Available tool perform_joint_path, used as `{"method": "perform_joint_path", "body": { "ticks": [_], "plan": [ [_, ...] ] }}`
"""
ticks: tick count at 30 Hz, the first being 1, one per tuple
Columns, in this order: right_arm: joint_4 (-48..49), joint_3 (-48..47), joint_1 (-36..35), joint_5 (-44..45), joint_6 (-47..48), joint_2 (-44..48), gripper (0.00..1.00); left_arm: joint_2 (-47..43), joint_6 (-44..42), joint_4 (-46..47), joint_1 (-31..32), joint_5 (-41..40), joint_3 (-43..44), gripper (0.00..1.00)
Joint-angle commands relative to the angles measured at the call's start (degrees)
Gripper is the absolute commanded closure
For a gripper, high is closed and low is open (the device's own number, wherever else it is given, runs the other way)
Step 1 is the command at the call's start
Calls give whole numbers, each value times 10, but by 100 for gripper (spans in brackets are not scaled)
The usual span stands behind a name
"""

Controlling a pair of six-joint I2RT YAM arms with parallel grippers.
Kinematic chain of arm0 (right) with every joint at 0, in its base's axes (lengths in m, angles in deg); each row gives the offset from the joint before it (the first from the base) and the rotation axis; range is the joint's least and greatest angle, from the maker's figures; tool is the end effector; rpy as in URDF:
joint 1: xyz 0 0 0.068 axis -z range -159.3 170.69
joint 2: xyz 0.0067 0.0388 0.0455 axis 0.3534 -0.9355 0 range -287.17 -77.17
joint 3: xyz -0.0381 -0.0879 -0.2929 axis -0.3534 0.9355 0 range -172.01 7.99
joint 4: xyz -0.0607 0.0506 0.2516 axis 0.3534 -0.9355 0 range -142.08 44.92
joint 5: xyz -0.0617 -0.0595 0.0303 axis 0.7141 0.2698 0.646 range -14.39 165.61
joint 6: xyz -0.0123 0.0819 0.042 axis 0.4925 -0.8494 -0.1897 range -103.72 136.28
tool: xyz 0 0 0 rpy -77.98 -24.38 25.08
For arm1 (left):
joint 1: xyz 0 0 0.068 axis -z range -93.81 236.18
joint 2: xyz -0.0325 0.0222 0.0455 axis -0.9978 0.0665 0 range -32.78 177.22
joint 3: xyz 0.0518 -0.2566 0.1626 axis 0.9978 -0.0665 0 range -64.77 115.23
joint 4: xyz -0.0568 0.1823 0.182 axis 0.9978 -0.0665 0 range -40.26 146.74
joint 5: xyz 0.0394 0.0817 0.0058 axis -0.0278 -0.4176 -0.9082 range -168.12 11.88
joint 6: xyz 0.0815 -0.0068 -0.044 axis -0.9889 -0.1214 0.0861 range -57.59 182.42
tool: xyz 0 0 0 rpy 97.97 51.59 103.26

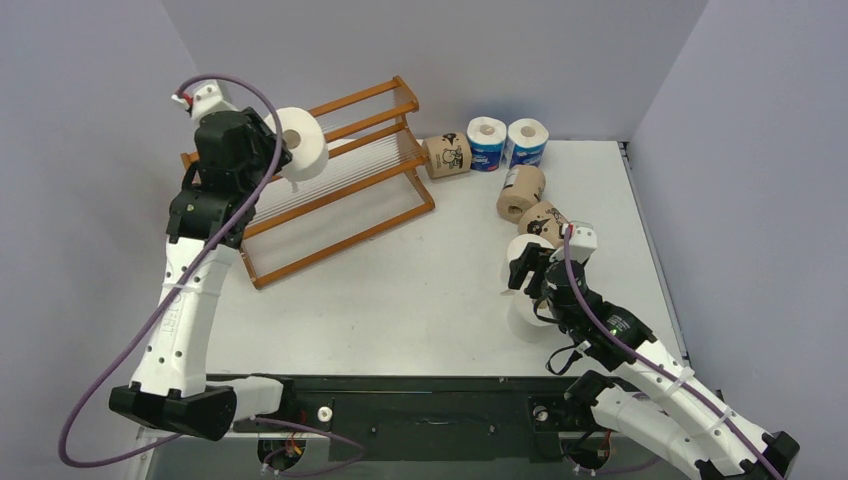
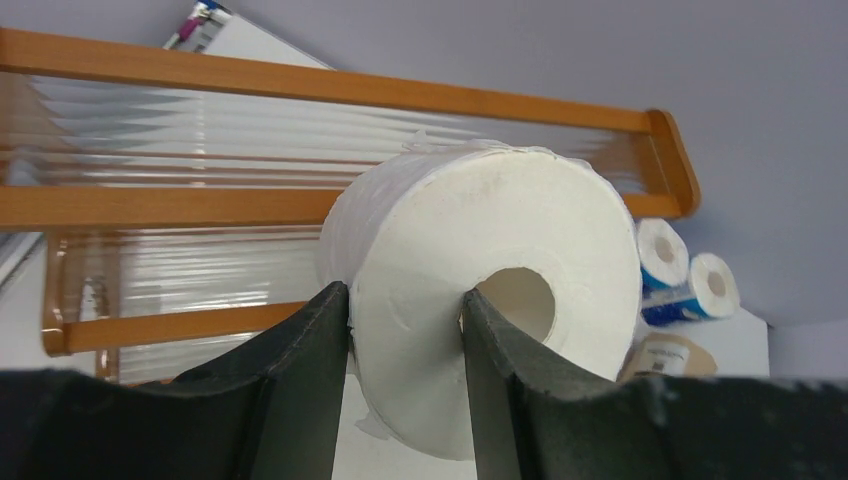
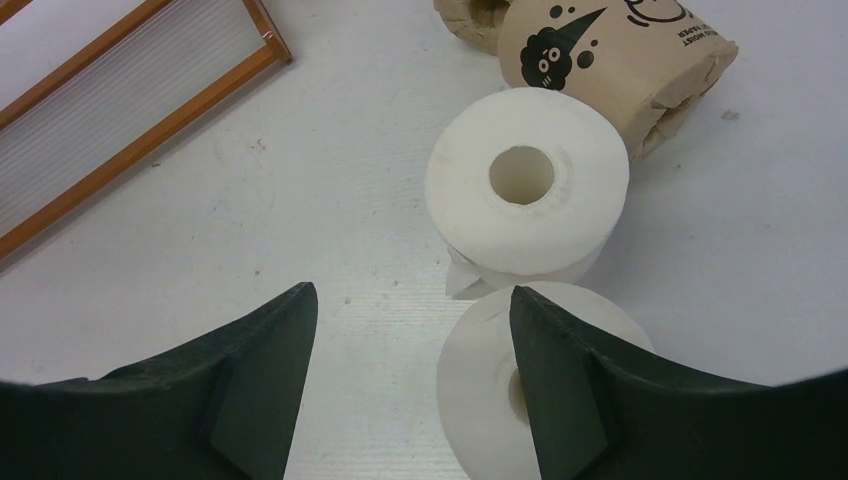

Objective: Place and organize the paper towels onto the shelf
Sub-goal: Place the paper towel on the shelf.

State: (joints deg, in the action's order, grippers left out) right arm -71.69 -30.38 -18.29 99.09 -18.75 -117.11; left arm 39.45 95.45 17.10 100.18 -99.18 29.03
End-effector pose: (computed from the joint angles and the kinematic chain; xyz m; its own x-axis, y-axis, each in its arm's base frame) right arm 0.1542 0.0820 0.2885 -0.4752 0.2928 -0.8297 -0.0382 0.9352 0.3519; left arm 0.2798 -0.0387 0.4992 -0.1946 -0.4759 -0.8577 -0.2527 0.8692 -0.4250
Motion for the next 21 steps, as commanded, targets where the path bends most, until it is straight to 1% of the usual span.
{"method": "perform_joint_path", "body": {
  "ticks": [1, 4, 8, 13, 16, 21],
  "plan": [
    [16, 6, 3, -1, 1, 6, 34, -2, -5, 20, -75, 21, 54, 74],
    [16, 6, 3, -3, -3, 8, 34, 11, 2, 19, -111, 22, 86, 74],
    [17, 7, 4, -9, -8, 8, 34, 27, 15, 34, -135, 17, 109, 74],
    [20, 9, 4, -14, -10, 5, 35, 68, 45, 24, -203, 38, 143, 74],
    [22, 7, 4, -17, -7, -3, 35, 96, 64, -1, -223, 46, 176, 75],
    [29, 10, 3, -21, -7, -10, 35, 112, 88, -21, -237, 41, 185, 76]
  ]
}}
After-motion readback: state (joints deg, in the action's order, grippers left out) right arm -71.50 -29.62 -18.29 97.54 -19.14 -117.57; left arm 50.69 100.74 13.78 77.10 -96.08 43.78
